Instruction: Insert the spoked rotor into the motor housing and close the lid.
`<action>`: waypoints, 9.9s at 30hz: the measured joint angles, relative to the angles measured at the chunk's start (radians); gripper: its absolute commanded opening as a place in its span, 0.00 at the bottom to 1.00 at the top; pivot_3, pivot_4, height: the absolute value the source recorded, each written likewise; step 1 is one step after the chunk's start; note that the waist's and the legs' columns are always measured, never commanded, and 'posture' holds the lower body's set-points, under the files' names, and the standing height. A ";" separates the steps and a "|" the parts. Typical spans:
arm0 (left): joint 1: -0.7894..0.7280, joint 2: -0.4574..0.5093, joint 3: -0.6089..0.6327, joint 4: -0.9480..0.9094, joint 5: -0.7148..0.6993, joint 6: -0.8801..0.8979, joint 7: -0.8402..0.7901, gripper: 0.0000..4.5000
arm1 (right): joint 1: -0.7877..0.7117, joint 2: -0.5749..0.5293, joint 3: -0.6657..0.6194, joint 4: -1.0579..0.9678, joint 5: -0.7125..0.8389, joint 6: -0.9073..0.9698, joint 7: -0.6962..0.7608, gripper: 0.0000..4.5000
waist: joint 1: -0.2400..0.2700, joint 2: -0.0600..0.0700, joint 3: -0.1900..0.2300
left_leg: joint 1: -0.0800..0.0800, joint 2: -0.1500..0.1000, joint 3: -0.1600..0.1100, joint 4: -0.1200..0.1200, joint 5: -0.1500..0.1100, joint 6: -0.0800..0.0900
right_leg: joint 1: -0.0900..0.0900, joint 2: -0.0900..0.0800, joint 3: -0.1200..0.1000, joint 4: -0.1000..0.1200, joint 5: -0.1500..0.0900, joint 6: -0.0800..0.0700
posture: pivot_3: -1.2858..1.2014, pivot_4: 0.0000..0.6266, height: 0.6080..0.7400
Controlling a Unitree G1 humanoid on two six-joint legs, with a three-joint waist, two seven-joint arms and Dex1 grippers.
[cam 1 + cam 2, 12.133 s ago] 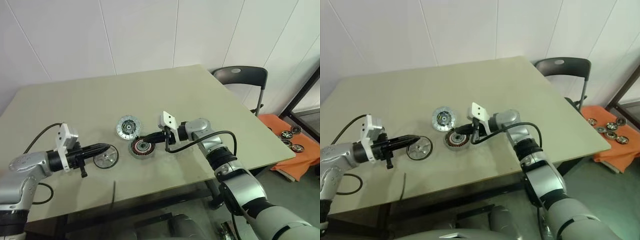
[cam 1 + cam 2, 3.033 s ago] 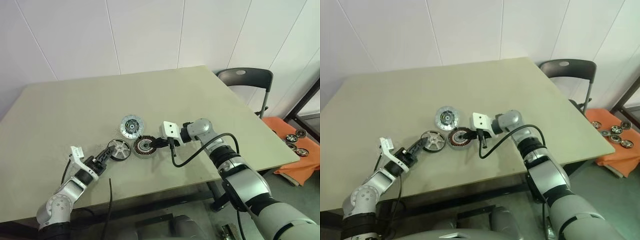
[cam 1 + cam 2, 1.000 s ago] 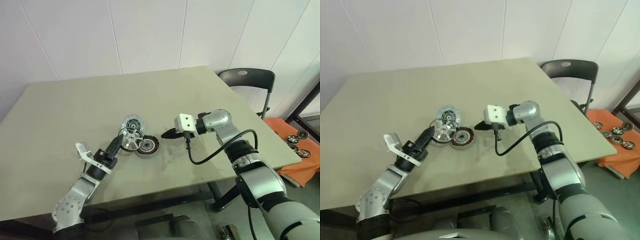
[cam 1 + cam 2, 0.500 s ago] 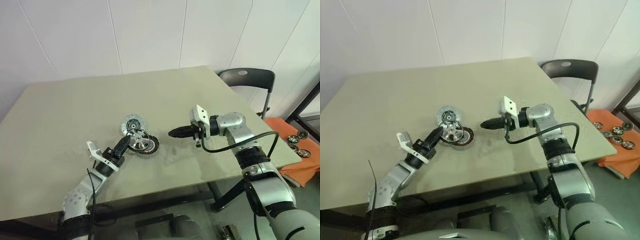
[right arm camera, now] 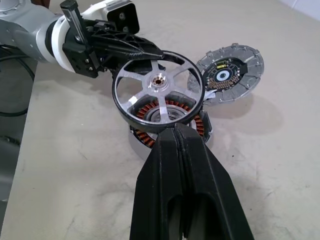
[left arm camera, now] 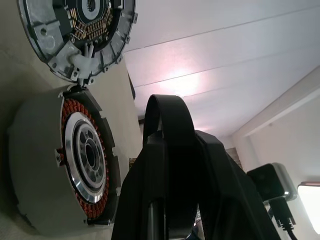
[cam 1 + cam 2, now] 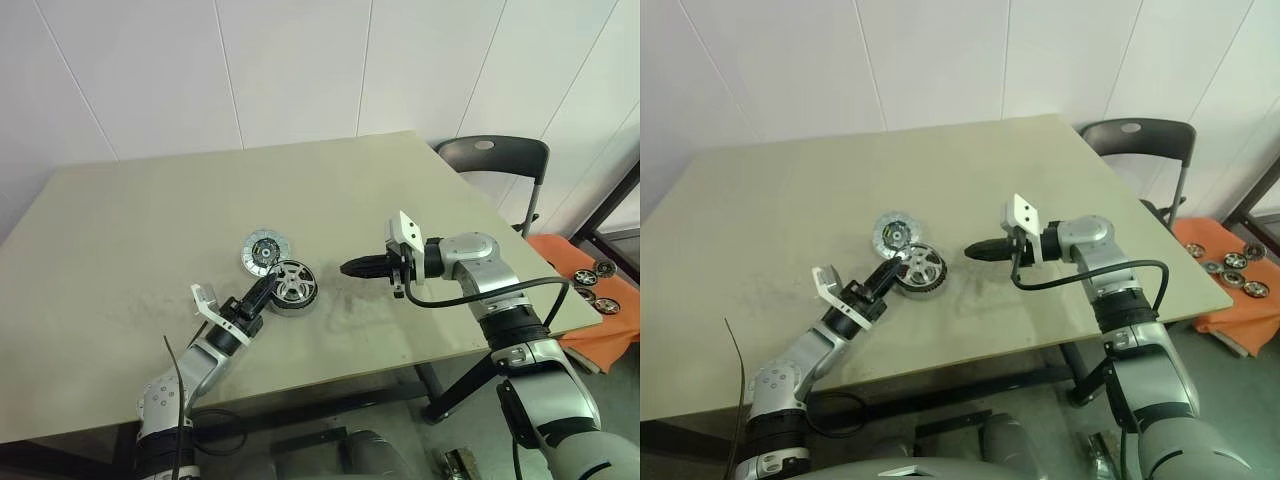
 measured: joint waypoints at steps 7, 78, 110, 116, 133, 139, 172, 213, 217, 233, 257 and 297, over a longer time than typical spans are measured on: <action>-0.028 -0.001 0.004 0.062 0.011 -0.023 -0.017 0.09 | 0.000 0.000 0.006 0.000 -0.003 -0.001 -0.006 0.00 | -0.001 0.000 0.000 | 0.000 0.000 0.000 0.000 0.000 0.000 | 0.000 0.000 0.000 0.000 0.000 0.000 | 0.52 0.00 1.00; -0.023 0.113 0.049 0.145 0.145 -0.026 -0.083 0.72 | -0.004 0.052 0.047 0.082 -0.069 -0.120 -0.101 0.00 | -0.037 0.008 -0.004 | 0.018 -0.001 -0.011 -0.017 -0.002 -0.003 | 0.011 0.002 -0.006 -0.009 -0.002 -0.004 | 0.52 0.00 1.00; -0.034 0.191 0.035 -0.051 0.082 0.095 -0.015 0.72 | -0.003 0.059 0.048 0.100 -0.069 -0.140 -0.110 0.00 | 0.003 0.003 0.000 | 0.001 -0.002 -0.011 -0.015 -0.001 -0.004 | -0.005 0.000 -0.007 -0.007 -0.001 -0.004 | 0.52 0.00 1.00; 0.012 0.368 0.062 -0.200 0.087 0.090 -0.110 0.72 | -0.024 0.087 0.049 0.099 -0.060 -0.108 -0.108 0.00 | -0.001 0.003 0.000 | 0.001 -0.002 -0.011 -0.014 0.000 -0.006 | -0.004 0.000 -0.007 -0.006 -0.002 -0.004 | 0.52 0.00 1.00; 0.048 0.713 -0.261 -0.292 0.601 -0.312 -0.676 0.72 | -0.166 0.257 0.104 0.327 -0.101 -0.191 -0.077 0.00 | -0.005 0.005 0.002 | 0.001 -0.002 -0.011 -0.015 0.000 -0.007 | -0.007 0.000 -0.007 -0.001 -0.002 -0.005 | 0.52 0.00 1.00; 0.048 0.677 -0.261 -0.286 0.625 -0.335 -0.686 0.72 | -0.190 0.326 0.107 0.421 -0.159 -0.275 -0.187 0.00 | -0.005 0.005 0.001 | 0.001 -0.001 -0.011 -0.015 0.000 -0.007 | -0.008 0.000 -0.007 0.001 -0.001 -0.007 | 0.52 0.00 1.00; 0.046 0.624 -0.262 -0.261 0.685 -0.365 -0.691 0.72 | -0.196 0.379 0.092 0.629 -0.248 -0.351 -0.255 0.00 | -0.009 0.004 0.001 | 0.016 -0.002 -0.011 -0.014 0.001 -0.007 | 0.006 0.000 -0.007 0.003 -0.002 -0.006 | 0.52 0.00 1.00; 0.027 0.609 -0.287 -0.227 0.690 -0.373 -0.690 0.72 | -0.177 0.375 0.134 0.613 -0.349 -0.493 -0.386 0.00 | -0.008 0.004 0.001 | 0.012 -0.001 -0.011 -0.015 0.001 -0.007 | 0.001 0.000 -0.006 0.004 -0.002 -0.007 | 0.52 0.00 1.00; 0.023 0.608 -0.287 -0.227 0.690 -0.373 -0.689 0.72 | -0.185 0.376 0.133 0.628 -0.352 -0.499 -0.398 0.00 | -0.009 0.003 0.000 | 0.014 -0.001 -0.011 -0.015 0.001 -0.007 | 0.002 0.000 -0.006 0.005 -0.003 -0.007 | 0.52 0.00 1.00; 0.018 0.607 -0.287 -0.227 0.687 -0.350 -0.687 0.72 | -0.283 0.292 0.041 0.483 -0.210 -0.480 -0.182 0.00 | -0.003 0.004 0.001 | 0.012 -0.001 -0.011 -0.015 0.001 -0.007 | 0.002 0.000 -0.007 0.004 -0.002 -0.005 | 0.52 0.00 1.00; 0.030 0.619 -0.311 -0.247 0.704 -0.348 -0.688 0.72 | -0.606 0.125 0.553 0.752 -0.926 -1.304 -0.537 0.00 | -0.007 0.005 0.002 | 0.014 -0.001 -0.010 -0.017 0.001 -0.007 | -0.001 0.000 -0.005 0.008 -0.004 -0.015 | 0.52 0.00 1.00; 0.091 0.554 -0.308 -0.346 0.687 -0.321 -0.609 0.73 | -0.539 0.225 0.609 0.837 -0.907 -1.251 -0.544 0.73 | -0.009 0.002 0.001 | 0.019 -0.002 -0.011 -0.015 0.001 -0.007 | 0.000 0.001 -0.006 0.018 -0.009 -0.016 | 0.52 0.00 1.00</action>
